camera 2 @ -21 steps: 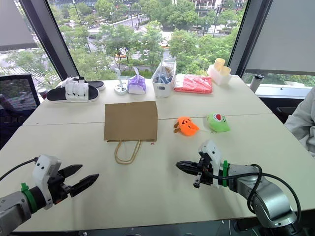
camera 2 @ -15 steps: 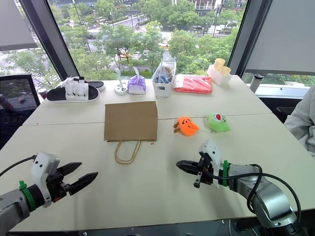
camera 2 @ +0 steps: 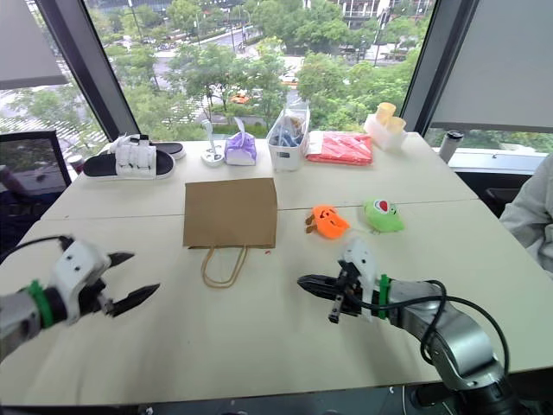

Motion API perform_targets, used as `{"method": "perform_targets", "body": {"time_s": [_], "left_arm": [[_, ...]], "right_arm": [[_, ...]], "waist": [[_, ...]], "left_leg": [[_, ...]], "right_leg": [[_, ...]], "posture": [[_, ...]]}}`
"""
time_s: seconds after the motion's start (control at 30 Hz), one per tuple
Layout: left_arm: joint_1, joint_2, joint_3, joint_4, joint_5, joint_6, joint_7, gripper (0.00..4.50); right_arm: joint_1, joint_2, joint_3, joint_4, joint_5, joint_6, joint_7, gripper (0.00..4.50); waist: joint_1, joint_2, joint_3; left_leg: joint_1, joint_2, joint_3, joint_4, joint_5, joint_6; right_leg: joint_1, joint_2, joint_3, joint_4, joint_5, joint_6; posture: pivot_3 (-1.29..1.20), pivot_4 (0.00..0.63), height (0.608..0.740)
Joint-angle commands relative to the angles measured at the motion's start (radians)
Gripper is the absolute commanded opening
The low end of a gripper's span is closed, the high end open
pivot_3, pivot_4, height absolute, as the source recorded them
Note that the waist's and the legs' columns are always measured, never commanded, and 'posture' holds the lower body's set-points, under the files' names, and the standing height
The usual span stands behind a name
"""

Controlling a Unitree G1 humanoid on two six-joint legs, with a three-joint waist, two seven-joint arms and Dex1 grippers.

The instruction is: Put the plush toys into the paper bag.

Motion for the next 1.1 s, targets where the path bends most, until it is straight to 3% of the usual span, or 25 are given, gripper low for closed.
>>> {"method": "perform_targets", "body": {"time_s": [0.03, 0.23, 0.47, 0.8, 0.9, 1.1], "left_arm": [[-0.127, -0.005, -0.103, 0.158, 0.073, -0.131, -0.092, 4.47], [-0.440, -0.026, -0.336, 0.594, 0.320, -0.512, -0.217, 4.47], [-0.678, -0.131, -0.468, 0.974, 0.481, -0.848, -0.218, 4.47], [-0.813, -0.265, -0.522, 1.197, 0.554, -0.991, -0.193, 4.47], [-0.836, -0.283, -0.516, 1.226, 0.548, -1.022, -0.195, 3.65], [-0.845, -0.272, -0.500, 1.216, 0.511, -1.039, -0.262, 0.64]], "right_arm": [[-0.014, 0.035, 0.044, -0.039, -0.007, -0.003, -0.024, 0.00], [-0.013, 0.083, 0.081, -0.037, -0.050, -0.037, -0.075, 0.00], [0.023, 0.097, 0.060, -0.059, -0.059, -0.040, -0.133, 0.00], [0.034, 0.107, 0.059, -0.069, -0.064, -0.044, -0.181, 0.00], [0.033, 0.110, 0.059, -0.068, -0.067, -0.046, -0.189, 0.00], [0.043, 0.118, 0.058, -0.064, -0.078, -0.054, -0.194, 0.00]], "waist": [[-0.001, 0.000, 0.000], [-0.004, -0.001, 0.000], [-0.004, -0.002, -0.001], [-0.011, -0.003, -0.002], [-0.017, -0.003, -0.002], [-0.032, -0.004, -0.002]], "left_leg": [[0.000, 0.000, 0.000, 0.000, 0.000, 0.000], [-0.001, -0.001, 0.000, -0.001, 0.004, -0.006], [-0.001, -0.001, 0.000, -0.001, 0.004, -0.006], [-0.001, -0.001, 0.000, 0.001, 0.003, -0.004], [-0.001, -0.001, 0.000, 0.001, 0.003, -0.004], [-0.001, -0.001, -0.001, 0.001, 0.003, -0.004]], "right_leg": [[0.000, 0.000, 0.000, 0.000, 0.001, 0.001], [-0.003, 0.000, 0.000, 0.001, 0.003, 0.004], [-0.003, 0.000, 0.000, 0.002, 0.003, 0.005], [-0.003, 0.001, 0.000, 0.003, 0.004, 0.006], [-0.003, 0.001, 0.000, 0.004, 0.004, 0.007], [-0.003, 0.001, 0.000, 0.004, 0.004, 0.007]], "posture": [[0.00, 0.150, 0.740], [0.00, 0.150, 0.740], [0.00, 0.150, 0.740], [0.00, 0.150, 0.740], [0.00, 0.150, 0.740], [0.00, 0.150, 0.740]]}}
